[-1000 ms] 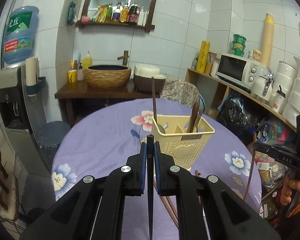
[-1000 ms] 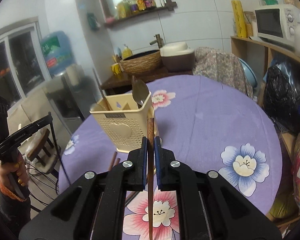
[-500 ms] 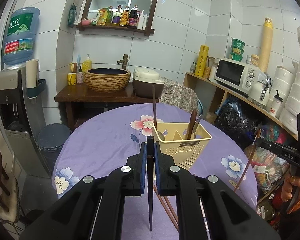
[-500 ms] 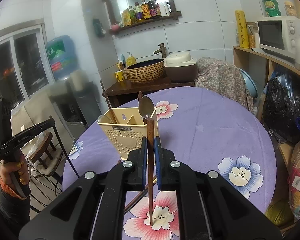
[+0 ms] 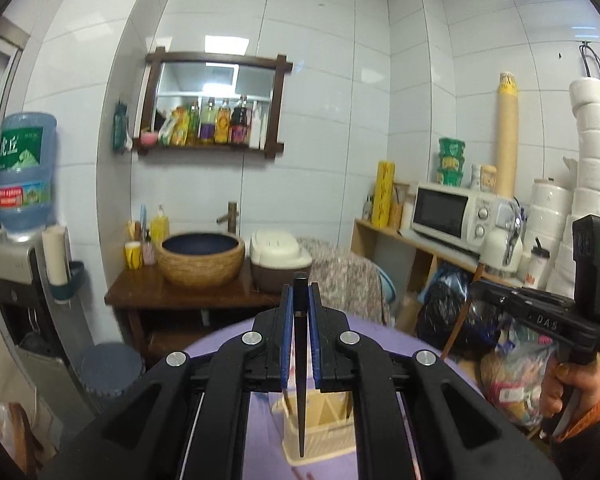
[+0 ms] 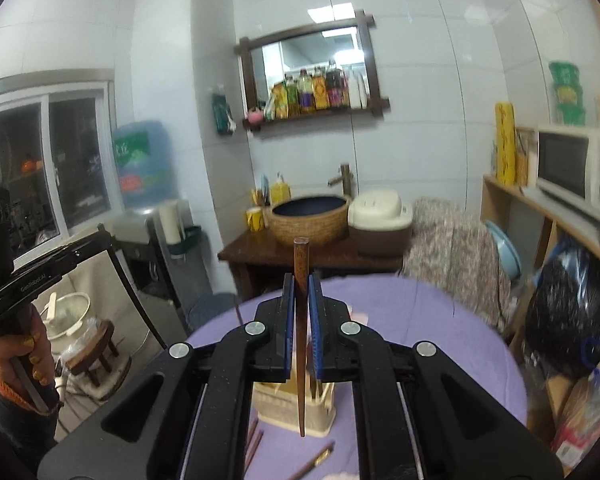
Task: Organize utensils
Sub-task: 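Lower both chopsticks into the basket and open both tools, then move both tools back to the remaining chopsticks on the table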
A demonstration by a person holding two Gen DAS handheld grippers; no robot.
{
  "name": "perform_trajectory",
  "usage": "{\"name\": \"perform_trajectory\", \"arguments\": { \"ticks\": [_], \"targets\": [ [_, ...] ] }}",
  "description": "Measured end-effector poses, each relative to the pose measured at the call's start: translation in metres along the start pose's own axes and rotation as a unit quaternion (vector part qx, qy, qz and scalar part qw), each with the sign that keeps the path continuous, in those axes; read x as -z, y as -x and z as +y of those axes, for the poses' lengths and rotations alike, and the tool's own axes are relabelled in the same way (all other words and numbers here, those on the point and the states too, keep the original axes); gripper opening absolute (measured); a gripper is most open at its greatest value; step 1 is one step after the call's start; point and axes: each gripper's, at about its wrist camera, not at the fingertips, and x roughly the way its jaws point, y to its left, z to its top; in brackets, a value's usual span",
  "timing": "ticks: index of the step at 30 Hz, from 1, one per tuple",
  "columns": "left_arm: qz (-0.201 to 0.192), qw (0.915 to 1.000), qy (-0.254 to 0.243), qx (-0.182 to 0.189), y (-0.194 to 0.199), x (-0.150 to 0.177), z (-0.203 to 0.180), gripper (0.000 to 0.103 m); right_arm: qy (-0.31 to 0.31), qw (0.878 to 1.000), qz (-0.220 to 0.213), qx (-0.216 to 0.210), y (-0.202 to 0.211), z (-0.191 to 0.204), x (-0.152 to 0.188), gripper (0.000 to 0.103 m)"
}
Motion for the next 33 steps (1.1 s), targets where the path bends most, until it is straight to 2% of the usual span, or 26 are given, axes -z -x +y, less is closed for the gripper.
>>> {"name": "perform_trajectory", "arguments": {
  "ticks": [3,6,13,20,25,29,31,32,33],
  "targets": [
    [-0.013,0.9999,0.002,-0.007,-0.020,-0.012,-0.007,0.009,0.001,1.000,-0.015,0.009,-0.011,0.004,-0.014,0.008],
    [-0.011,0.9998,0.011,-0.014,-0.043,-0.008,-0.010,0.009,0.001,1.000,-0.023,0.022,-0.026,0.005,-0.013,0.008],
    [0.044,0.9983,0.027,-0.028,-0.094,0.049,-0.007,0.009,-0.009,0.999,0.016,0.035,-0.070,0.000,0.037,0.008],
    [0.100,0.9942,0.027,-0.026,-0.114,0.102,-0.003,0.009,-0.022,0.997,0.058,0.038,-0.095,-0.009,0.083,0.008],
    [0.121,0.9918,0.032,-0.026,-0.121,0.118,0.001,0.009,-0.033,0.996,0.069,0.037,-0.101,-0.016,0.095,0.008],
    [0.119,0.9922,0.033,-0.021,-0.119,0.118,0.003,0.009,-0.036,0.996,0.069,0.032,-0.101,-0.018,0.099,0.009],
    [0.119,0.9922,0.035,-0.015,-0.115,0.118,0.003,0.013,-0.026,0.997,0.062,0.035,-0.094,-0.017,0.101,0.014],
    [0.115,0.9926,0.036,-0.012,-0.109,0.117,0.003,0.018,-0.025,0.997,0.058,0.035,-0.091,-0.016,0.101,0.032],
    [0.111,0.9931,0.037,-0.010,-0.105,0.117,0.003,0.041,-0.023,0.998,0.048,0.036,-0.084,-0.015,0.103,0.064]
  ]
}}
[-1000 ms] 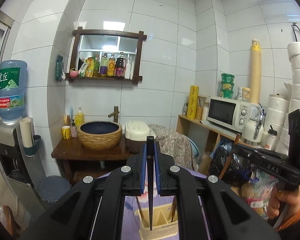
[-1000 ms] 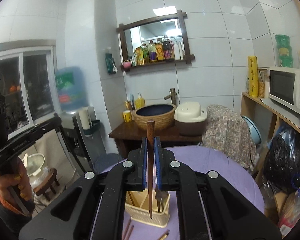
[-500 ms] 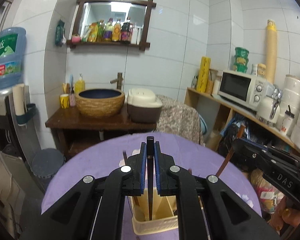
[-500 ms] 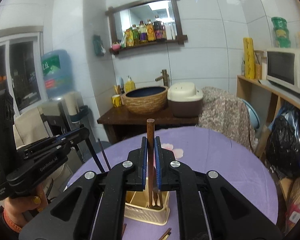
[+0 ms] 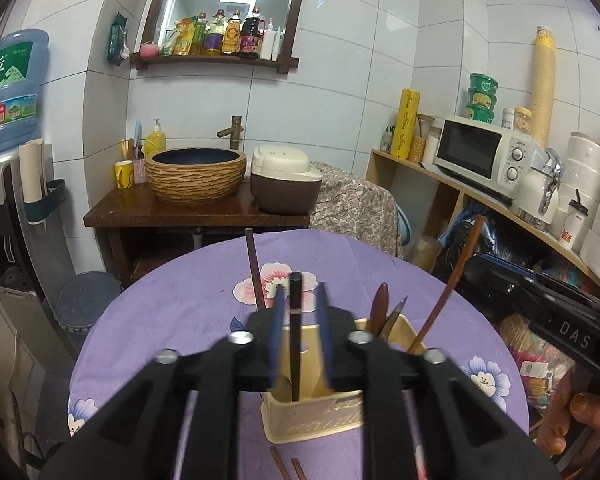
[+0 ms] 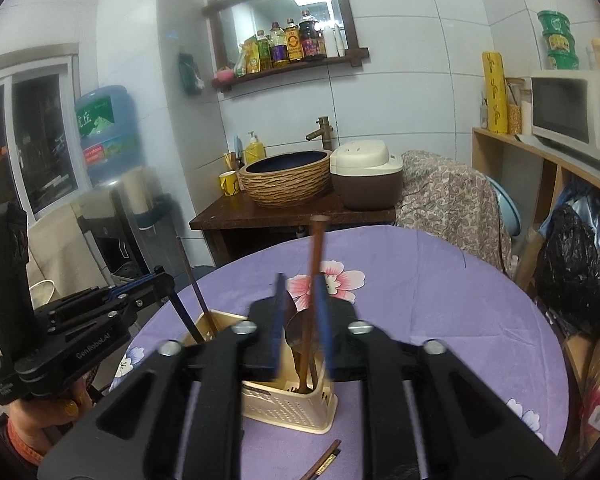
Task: Organize utensils
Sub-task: 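Move both tools back to the remaining chopsticks on the table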
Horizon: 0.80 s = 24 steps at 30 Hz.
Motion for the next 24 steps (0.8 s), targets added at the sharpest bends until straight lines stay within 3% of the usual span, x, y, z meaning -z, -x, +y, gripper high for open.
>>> {"name": "perform_trajectory", "arguments": {
  "ticks": [1,2,3,6,10,12,15,18,20,24],
  "targets": [
    [-0.010,1.0000,0.002,0.000,0.007,0.002,0.000,0.074,0.001,1.000,-0.017,0.004,0.010,0.000,0.004,0.078],
    [-0.023,0.9997,0.005,0.000,0.016,0.005,0.001,0.085,0.004,0.999,-0.032,0.007,0.018,0.001,0.007,0.086],
    [-0.045,0.9989,0.007,0.003,0.029,0.011,0.002,0.091,0.010,0.999,-0.040,0.011,0.025,0.002,0.010,0.086],
    [-0.065,0.9978,-0.006,-0.010,0.053,0.027,0.002,0.098,0.028,0.998,-0.040,0.026,0.042,0.006,0.024,0.092],
    [-0.073,0.9964,-0.023,-0.036,0.070,0.060,0.005,0.098,0.042,0.997,-0.022,0.066,0.053,0.006,0.056,0.097],
    [-0.043,0.9972,-0.034,-0.051,0.068,0.078,0.009,0.098,0.034,0.998,0.009,0.056,0.050,0.002,0.075,0.097],
    [0.012,0.9961,-0.047,-0.074,0.059,0.105,0.015,0.098,0.029,0.993,0.072,0.094,0.037,-0.002,0.108,0.097],
    [0.058,0.9956,-0.033,-0.066,0.053,0.132,0.022,0.098,0.019,0.986,0.131,0.100,0.024,-0.005,0.142,0.097],
    [0.078,0.9947,-0.026,-0.062,0.052,0.148,0.025,0.098,0.018,0.978,0.181,0.101,0.014,-0.002,0.169,0.097],
    [0.107,0.9915,-0.022,-0.071,0.051,0.173,0.032,0.098,0.017,0.969,0.225,0.102,0.007,0.008,0.200,0.097]
  ]
}}
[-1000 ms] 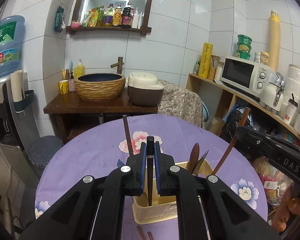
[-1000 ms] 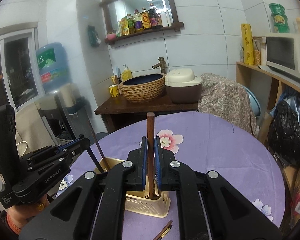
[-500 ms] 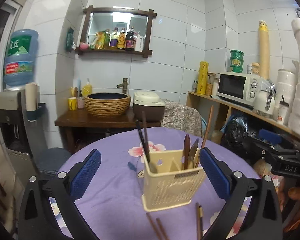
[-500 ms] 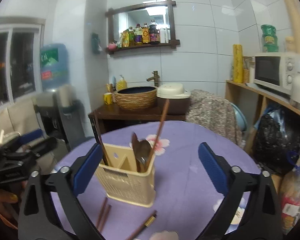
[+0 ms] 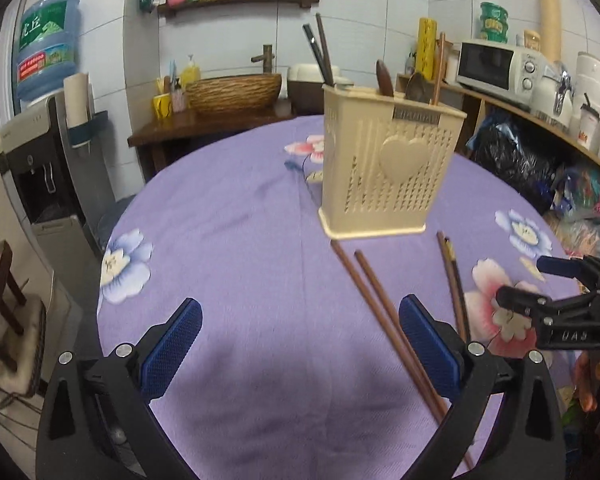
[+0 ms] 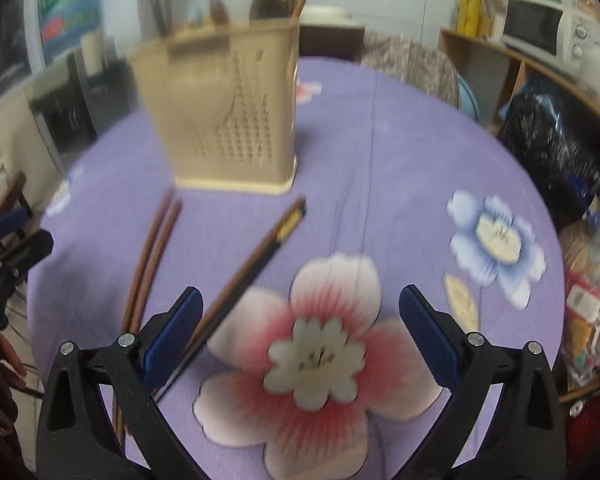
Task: Organize utensils
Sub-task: 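Move both tools back to the remaining chopsticks on the table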
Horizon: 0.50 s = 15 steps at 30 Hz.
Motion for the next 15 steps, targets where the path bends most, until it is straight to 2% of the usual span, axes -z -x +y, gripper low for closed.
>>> {"name": "perform_trajectory", "arguments": {
  "ticks": [6,10,15],
  "targets": [
    [0.021,0.9986,0.046,0.014,-0.006,0.018,0.012,0.098,0.014,1.000,0.022,-0.005,-0.006,0.023,0.019,0.097],
    [0.019,0.9988,0.044,0.012,-0.005,0.024,0.008,0.098,0.037,0.999,0.033,0.017,-0.012,0.035,0.023,0.097],
    [0.015,0.9991,0.040,0.002,-0.003,0.027,0.005,0.098,0.030,0.998,0.045,0.025,-0.013,0.025,0.027,0.097]
  ]
}}
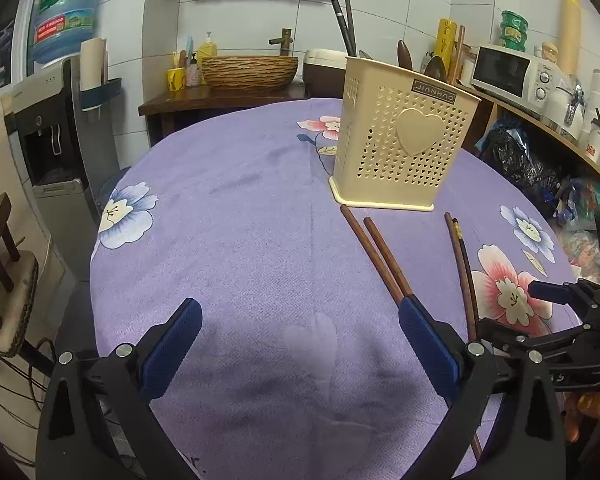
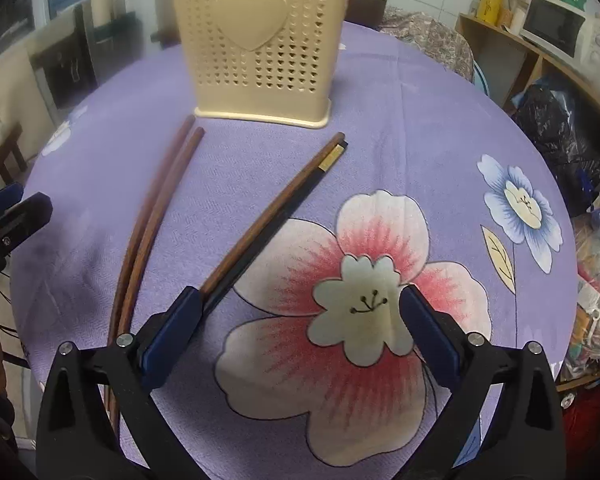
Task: Organize utensils
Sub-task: 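Move both tools back to the remaining chopsticks on the table, then grasp the gold-tipped black chopstick with the right tool while the left tool grasps a brown chopstick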
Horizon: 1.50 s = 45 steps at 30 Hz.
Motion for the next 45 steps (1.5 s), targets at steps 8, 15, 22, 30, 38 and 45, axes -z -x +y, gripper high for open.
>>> {"name": "perform_trajectory", "arguments": {
  "ticks": [8,15,22,30,38,45],
  "targets": [
    [0.004,0.9999,-0.009,-0.006,-0.001,0.003,-0.005,0.098,-0.013,1.000,-0.002,-0.009,0.002,-0.008,-0.001,0.097],
    [0.017,0.9994,-0.027,-0.017,-0.001,0.003,-0.008,0.098,-0.004,1.000,0.015,-0.008,-0.005,0.007,0.000,0.097],
    [0.019,0.9994,-0.025,-0.014,0.000,0.003,-0.010,0.097,0.017,0.999,0.036,0.004,-0.005,-0.006,0.001,0.097],
    [0.042,0.9984,-0.038,0.008,-0.005,0.002,-0.025,0.096,-0.044,0.999,0.012,0.027,0.005,-0.060,0.009,0.097],
    [0.073,0.9948,-0.070,0.006,-0.025,0.008,-0.056,0.082,-0.041,0.999,0.000,0.013,0.007,-0.049,0.012,0.097],
    [0.089,0.9941,-0.062,0.003,-0.032,0.013,-0.051,0.075,-0.037,0.999,-0.005,0.011,0.009,-0.047,0.012,0.097]
  ]
}}
